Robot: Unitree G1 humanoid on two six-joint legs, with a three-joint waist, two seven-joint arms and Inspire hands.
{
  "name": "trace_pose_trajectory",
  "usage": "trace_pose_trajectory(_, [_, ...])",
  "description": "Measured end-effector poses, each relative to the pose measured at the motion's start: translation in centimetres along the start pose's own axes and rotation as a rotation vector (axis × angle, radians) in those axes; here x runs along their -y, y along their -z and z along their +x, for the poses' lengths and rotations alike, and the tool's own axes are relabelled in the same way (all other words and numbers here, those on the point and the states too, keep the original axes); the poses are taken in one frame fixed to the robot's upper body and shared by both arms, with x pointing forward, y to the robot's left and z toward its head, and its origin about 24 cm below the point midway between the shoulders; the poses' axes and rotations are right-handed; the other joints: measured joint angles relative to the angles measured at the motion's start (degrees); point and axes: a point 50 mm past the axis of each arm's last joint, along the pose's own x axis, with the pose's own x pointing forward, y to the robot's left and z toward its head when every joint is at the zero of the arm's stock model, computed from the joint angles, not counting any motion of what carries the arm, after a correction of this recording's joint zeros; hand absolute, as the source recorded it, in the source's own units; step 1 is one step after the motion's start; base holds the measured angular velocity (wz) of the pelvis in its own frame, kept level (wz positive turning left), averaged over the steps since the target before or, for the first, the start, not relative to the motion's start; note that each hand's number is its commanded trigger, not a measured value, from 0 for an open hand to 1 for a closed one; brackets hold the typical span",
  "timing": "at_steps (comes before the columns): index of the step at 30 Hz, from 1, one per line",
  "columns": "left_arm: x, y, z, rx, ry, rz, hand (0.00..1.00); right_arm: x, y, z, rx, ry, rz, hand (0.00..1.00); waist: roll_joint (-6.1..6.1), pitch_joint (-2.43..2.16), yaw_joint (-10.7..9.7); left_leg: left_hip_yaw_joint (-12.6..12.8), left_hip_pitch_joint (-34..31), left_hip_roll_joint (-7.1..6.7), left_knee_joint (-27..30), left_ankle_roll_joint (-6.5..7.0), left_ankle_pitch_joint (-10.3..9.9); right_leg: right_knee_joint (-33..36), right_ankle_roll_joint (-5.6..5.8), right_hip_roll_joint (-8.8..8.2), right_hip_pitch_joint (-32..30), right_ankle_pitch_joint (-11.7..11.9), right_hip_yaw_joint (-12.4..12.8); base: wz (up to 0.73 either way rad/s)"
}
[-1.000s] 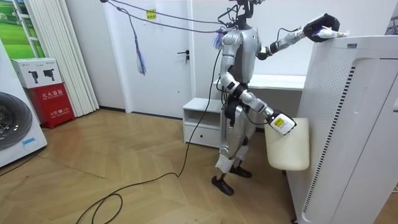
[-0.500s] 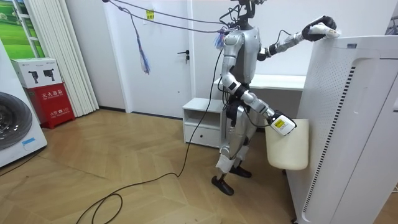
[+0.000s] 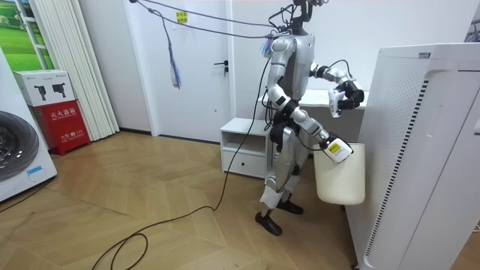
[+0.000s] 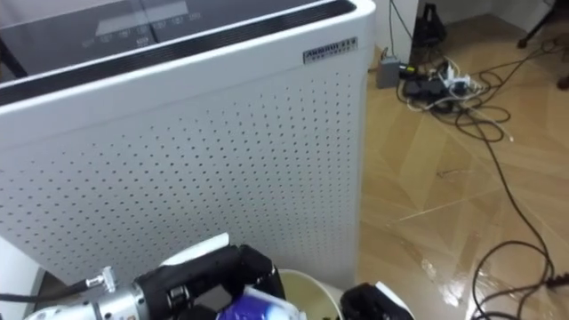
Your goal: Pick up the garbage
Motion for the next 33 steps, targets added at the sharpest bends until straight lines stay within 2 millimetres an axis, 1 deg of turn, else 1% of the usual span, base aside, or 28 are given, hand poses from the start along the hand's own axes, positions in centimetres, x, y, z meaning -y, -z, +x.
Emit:
trace_pose_trajectory(3, [0.3,0.0,0.2,0.007,0.033,-0.007,1.00,0.0,0.4,0.1,-0.019,0.000,0.003,1.00,0.25,-0.12,0.0,0.1,0.0,0.01,0.0,0.00,0.0,0.0,0.00,0.02,-0.1,0.0,0.0,0.00])
trace_pose_trajectory(5, [0.6,0.0,0.4,0.014,0.048,-0.016,1.00,-0.1,0.4,0.2,-0.021,-0.002,0.001,1.00,0.29,-0.11,0.0,0.2,0.0,0.02,-0.1,0.00,0.0,0.1,0.00,0.00,-0.2,0.0,0.0,-0.03])
trace_pose_trajectory(9, [1.0,0.9,0.5,-0.011,0.076,-0.042,1.00,0.0,-0.5,0.6,0.001,-0.005,-0.015,1.00,0.44,-0.07,-0.1,0.2,-1.0,0.10,-0.1,0.00,0.0,0.8,-0.02,-0.02,-1.6,0.0,0.1,-0.02])
trace_pose_trajectory(13, [1.3,2.0,0.4,-0.052,0.079,-0.071,1.00,0.2,-0.9,0.7,0.012,-0.001,-0.013,1.00,0.68,0.01,0.0,0.4,-1.7,0.14,0.0,0.09,-0.1,1.1,-0.02,-0.06,-2.4,0.0,0.1,0.00])
trace_pose_trajectory(17, [1.2,2.0,0.3,-0.054,0.070,-0.068,1.00,0.4,-1.5,0.9,0.034,0.003,0.014,1.00,0.77,0.04,-0.1,0.8,-2.7,0.15,0.1,0.09,-0.1,2.3,0.04,-0.18,-3.5,-0.2,0.4,-0.03])
trace_pose_trajectory(20, [1.0,2.2,0.3,-0.049,0.031,-0.040,1.00,0.4,-1.6,0.9,0.060,0.005,0.013,1.00,0.87,0.08,-0.1,1.2,-2.7,0.20,0.1,0.09,-0.1,2.3,0.05,-0.15,-3.7,-0.2,0.9,-0.08])
trace_pose_trajectory(22, [0.6,2.5,0.1,-0.058,-0.016,-0.035,1.00,0.6,-1.3,0.9,0.067,0.019,0.032,1.00,0.99,0.16,-0.1,1.2,-2.7,0.22,0.1,0.09,-0.1,2.2,0.03,-0.03,-3.7,-0.2,0.9,-0.02])
trace_pose_trajectory(27, [-0.6,2.4,-0.3,-0.042,-0.095,-0.010,1.00,0.6,-0.7,0.7,0.053,0.042,0.034,1.00,0.99,0.18,0.0,1.2,-2.7,0.23,-0.2,0.10,-0.1,2.1,0.02,0.03,-4.0,-0.2,0.9,0.00])
trace_pose_trajectory(31, [-0.6,3.1,0.0,-0.028,-0.162,-0.050,1.00,0.1,-0.9,0.8,0.067,0.044,0.046,1.00,0.55,0.47,0.0,1.3,-3.1,0.25,-0.4,0.09,-0.1,2.2,0.03,0.05,-4.5,-0.2,0.9,0.00])
trace_pose_trajectory(33, [-0.6,3.1,0.1,-0.025,-0.180,-0.055,1.00,0.0,-1.0,0.9,0.081,0.043,0.049,1.00,0.50,0.48,0.0,1.3,-3.9,0.24,-0.3,0.09,-0.1,2.3,0.03,0.12,-5.3,-0.2,0.9,0.00])
